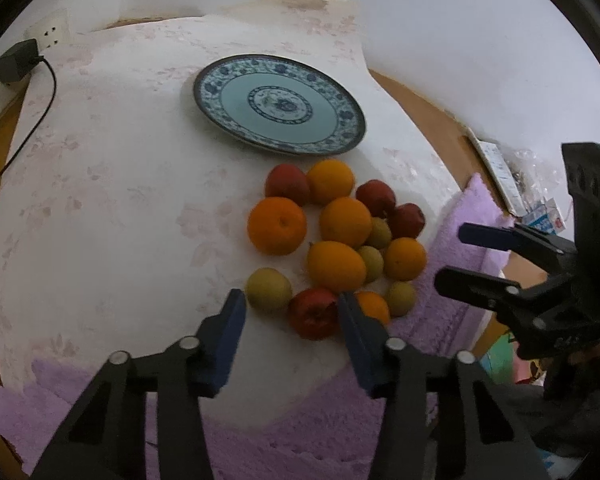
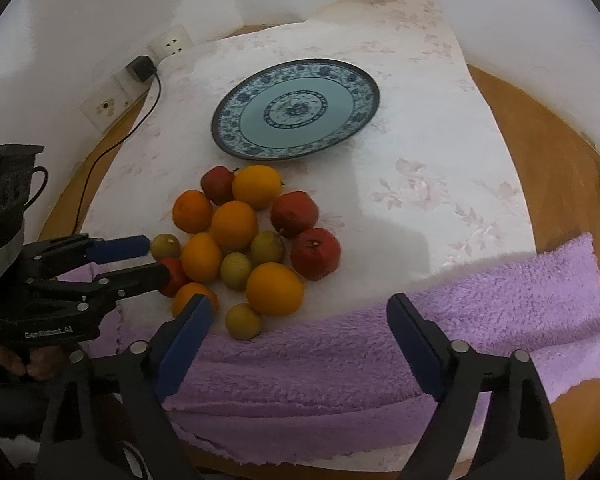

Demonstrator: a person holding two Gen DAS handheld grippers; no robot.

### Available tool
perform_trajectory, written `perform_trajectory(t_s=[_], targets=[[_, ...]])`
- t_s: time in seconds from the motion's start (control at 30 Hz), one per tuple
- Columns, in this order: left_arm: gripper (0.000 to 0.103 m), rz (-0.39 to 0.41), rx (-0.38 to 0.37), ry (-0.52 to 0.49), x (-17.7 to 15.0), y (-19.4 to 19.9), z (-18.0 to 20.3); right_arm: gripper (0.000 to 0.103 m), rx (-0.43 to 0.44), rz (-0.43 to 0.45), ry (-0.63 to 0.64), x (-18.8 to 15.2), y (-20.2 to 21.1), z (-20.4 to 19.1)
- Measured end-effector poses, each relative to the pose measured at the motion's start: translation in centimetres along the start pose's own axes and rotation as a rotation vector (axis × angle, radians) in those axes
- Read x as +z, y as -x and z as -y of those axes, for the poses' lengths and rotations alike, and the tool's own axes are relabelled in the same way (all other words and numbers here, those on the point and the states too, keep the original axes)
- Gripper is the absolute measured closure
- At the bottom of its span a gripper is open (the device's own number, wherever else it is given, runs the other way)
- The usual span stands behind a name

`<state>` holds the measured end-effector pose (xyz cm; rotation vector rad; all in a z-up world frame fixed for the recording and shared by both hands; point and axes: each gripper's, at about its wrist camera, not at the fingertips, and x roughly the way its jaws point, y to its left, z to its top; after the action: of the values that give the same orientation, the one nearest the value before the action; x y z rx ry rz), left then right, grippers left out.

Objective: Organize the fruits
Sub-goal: 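Move the left gripper to a red apple while the right gripper approaches an orange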

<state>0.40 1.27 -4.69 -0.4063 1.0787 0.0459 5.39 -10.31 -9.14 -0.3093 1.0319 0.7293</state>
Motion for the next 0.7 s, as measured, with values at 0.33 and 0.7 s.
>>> perform_trajectory(t_s=[0.33, 0.7], targets=[[0.064, -0.008, -0.007, 0.001, -0.1, 0.2, 0.2, 0.038, 0.038, -0.018, 0.002, 0.0, -0.7, -0.3], [0.067, -0.045, -0.043, -0.004, -0.3, -0.7, 0.9, 0.055, 0.079, -0.03, -0.015, 0.0, -1.3, -0.3]])
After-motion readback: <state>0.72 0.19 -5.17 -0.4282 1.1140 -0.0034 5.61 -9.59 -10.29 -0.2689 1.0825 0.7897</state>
